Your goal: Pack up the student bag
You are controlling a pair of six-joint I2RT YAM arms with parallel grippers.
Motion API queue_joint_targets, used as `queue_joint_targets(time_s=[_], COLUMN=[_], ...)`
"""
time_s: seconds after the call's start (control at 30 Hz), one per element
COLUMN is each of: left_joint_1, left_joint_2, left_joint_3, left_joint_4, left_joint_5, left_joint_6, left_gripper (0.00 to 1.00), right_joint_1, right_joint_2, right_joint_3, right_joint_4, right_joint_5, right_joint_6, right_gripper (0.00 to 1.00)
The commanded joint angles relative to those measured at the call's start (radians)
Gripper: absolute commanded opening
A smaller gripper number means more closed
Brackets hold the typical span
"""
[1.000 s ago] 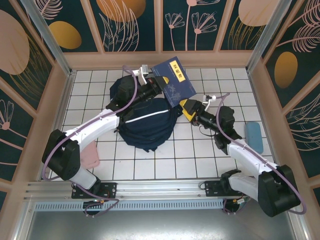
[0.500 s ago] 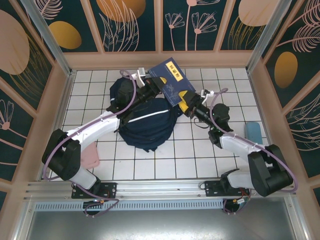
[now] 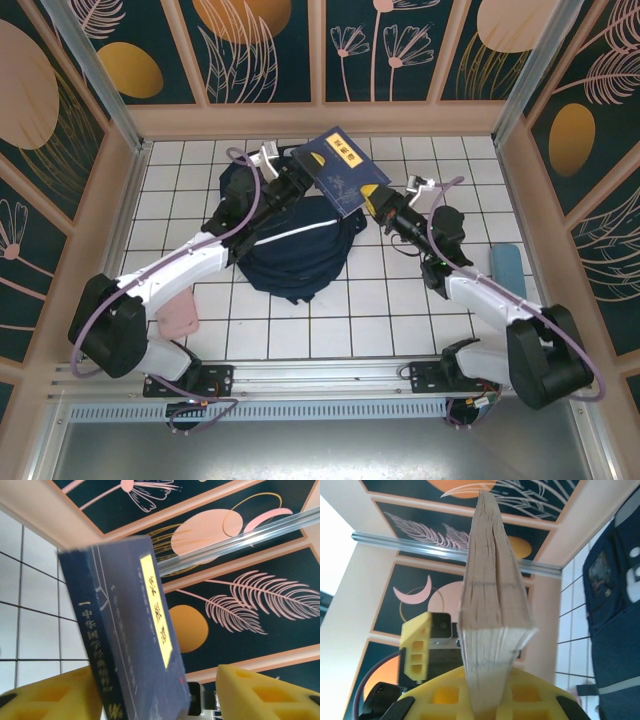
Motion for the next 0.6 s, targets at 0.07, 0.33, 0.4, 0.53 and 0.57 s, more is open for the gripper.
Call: queue_joint_targets(time_s=[0.07,0.33,0.4,0.53,0.57], left_joint_1=[0.005,-0.093,-0.131,-0.205,-0.222], left_joint_2=[-0.041,0.063,0.11,0.226,0.251], left_joint_3=[0.026,0.149,0.191,0.3,0.321], left_joint_4=[-0.297,-0.725,-0.797,-0.948,-0.973], left_joint_5=[-0.076,-0.228,-0.266,-0.372,-0.396], left_joint_6=[0.252,0.697,0.763,0.842,0.85], left_gripper=[0.77,0.8,0.81,0.81,0.8], right_joint_1=[-0.062,-0.233,-0.264,-0.296,-0.3], right_joint_2=[-0.172,-0.309,-0.322,-0.324,-0.324], right_joint_3=[0.077,0.11,0.094,0.062,0.055], right_joint_4=[-0.417,-0.808,-0.832,-0.846,-0.844], right_joint_5=[0.087,0.07,0.045,0.017,0.014], right_joint_6=[-0.278,-0.511,-0.524,-0.525,-0.523], right_gripper=[0.0,0.0,0.01,0.01,0.01])
